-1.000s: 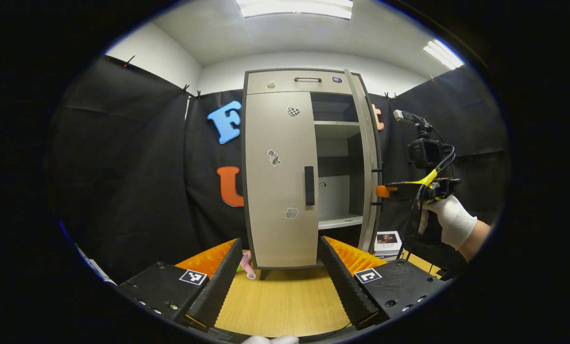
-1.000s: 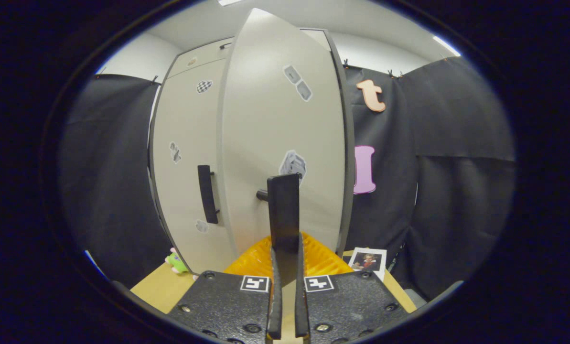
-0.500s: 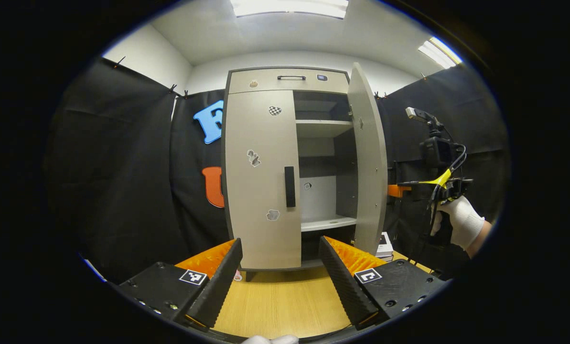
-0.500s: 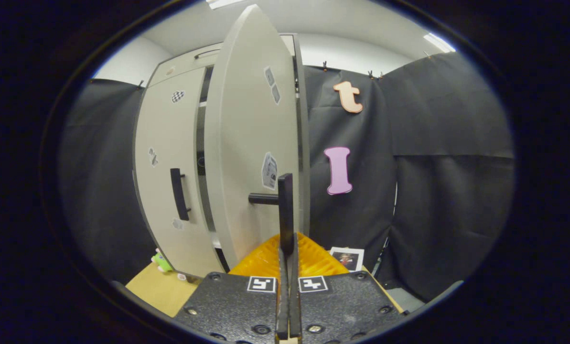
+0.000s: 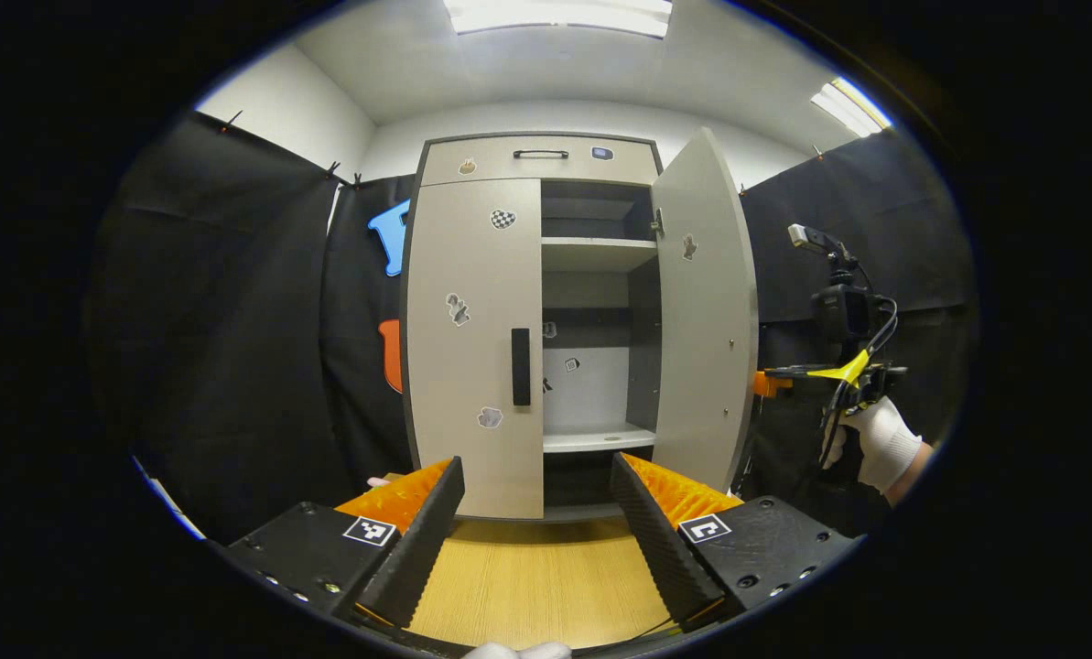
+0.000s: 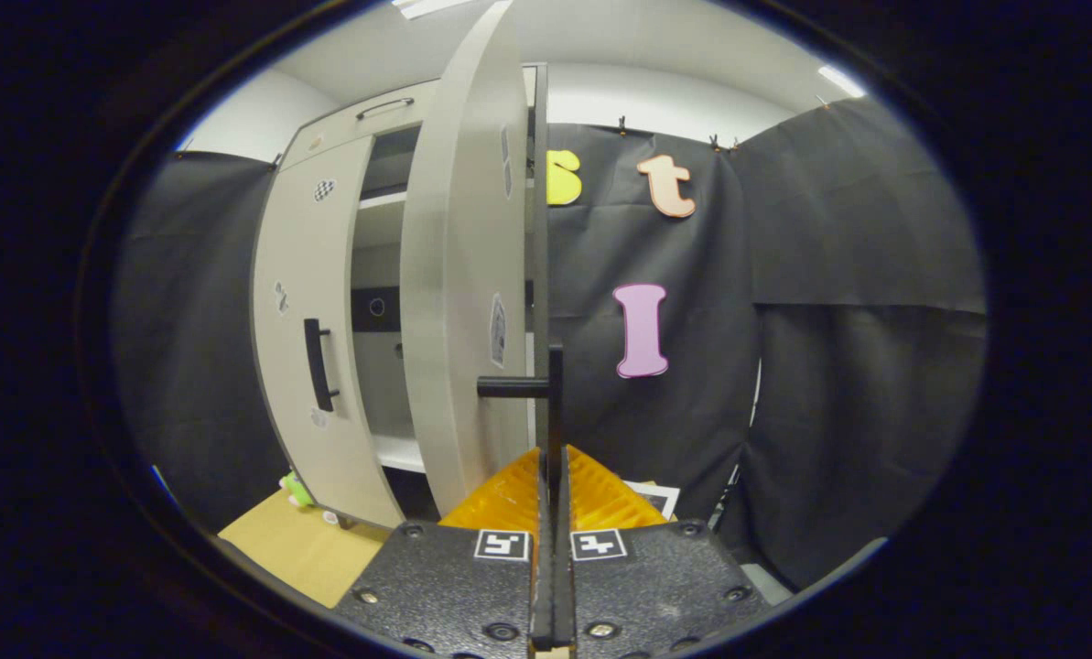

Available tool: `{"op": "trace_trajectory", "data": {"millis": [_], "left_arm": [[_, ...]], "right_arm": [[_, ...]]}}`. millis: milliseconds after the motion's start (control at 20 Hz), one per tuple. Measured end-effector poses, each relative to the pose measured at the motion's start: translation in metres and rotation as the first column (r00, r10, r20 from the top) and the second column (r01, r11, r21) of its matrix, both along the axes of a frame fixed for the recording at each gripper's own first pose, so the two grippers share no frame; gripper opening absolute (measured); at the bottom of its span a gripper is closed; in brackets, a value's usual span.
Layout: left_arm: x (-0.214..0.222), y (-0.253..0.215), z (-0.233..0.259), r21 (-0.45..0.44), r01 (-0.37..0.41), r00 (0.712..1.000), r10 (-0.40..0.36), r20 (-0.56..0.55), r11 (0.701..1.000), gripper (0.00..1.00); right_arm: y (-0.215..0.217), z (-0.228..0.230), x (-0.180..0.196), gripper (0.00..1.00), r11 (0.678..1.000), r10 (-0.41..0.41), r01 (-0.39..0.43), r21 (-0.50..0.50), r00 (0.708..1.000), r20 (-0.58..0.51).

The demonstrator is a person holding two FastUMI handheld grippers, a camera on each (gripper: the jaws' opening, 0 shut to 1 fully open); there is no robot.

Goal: Open the right door of the double-door shoe cabinet with the right hand, and open the left door with the left hand.

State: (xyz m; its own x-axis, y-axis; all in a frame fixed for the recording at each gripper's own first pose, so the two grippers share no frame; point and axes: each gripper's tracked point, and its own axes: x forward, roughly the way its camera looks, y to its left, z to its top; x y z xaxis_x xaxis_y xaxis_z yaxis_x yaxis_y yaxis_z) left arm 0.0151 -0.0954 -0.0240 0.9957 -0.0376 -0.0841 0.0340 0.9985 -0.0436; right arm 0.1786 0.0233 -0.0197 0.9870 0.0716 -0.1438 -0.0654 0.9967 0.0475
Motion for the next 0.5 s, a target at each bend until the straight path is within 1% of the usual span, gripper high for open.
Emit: {"op": "trace_trajectory", "data": {"millis": [100, 200, 300, 500], "left_arm": [[-0.0007, -0.0082, -0.0001, 0.005, -0.016, 1.0, 0.016, -0.003, 1.0, 0.96], [-0.0022, -0.0113, 0.0011, 0.01, -0.039, 0.999, 0.04, -0.008, 0.999, 0.96], [-0.0015, -0.0117, 0.0014, 0.006, -0.058, 0.998, 0.058, -0.01, 0.998, 0.96], [-0.0046, -0.0099, 0.0055, 0.016, -0.082, 0.997, 0.082, 0.0, 0.997, 0.96]], "right_arm": [[0.0092, 0.0023, -0.0018, 0.04, 0.999, 0.037, -0.037, 0.016, 0.999, 0.006], [0.004, 0.0054, 0.0027, 0.04, 0.998, 0.054, -0.055, 0.019, 0.998, 0.021], [0.0119, 0.0034, -0.0001, 0.04, 0.996, 0.074, -0.074, 0.049, 0.997, 0.01], [0.0094, 0.0043, 0.0003, 0.04, 0.997, 0.069, -0.069, 0.04, 0.998, 0.014]]}}
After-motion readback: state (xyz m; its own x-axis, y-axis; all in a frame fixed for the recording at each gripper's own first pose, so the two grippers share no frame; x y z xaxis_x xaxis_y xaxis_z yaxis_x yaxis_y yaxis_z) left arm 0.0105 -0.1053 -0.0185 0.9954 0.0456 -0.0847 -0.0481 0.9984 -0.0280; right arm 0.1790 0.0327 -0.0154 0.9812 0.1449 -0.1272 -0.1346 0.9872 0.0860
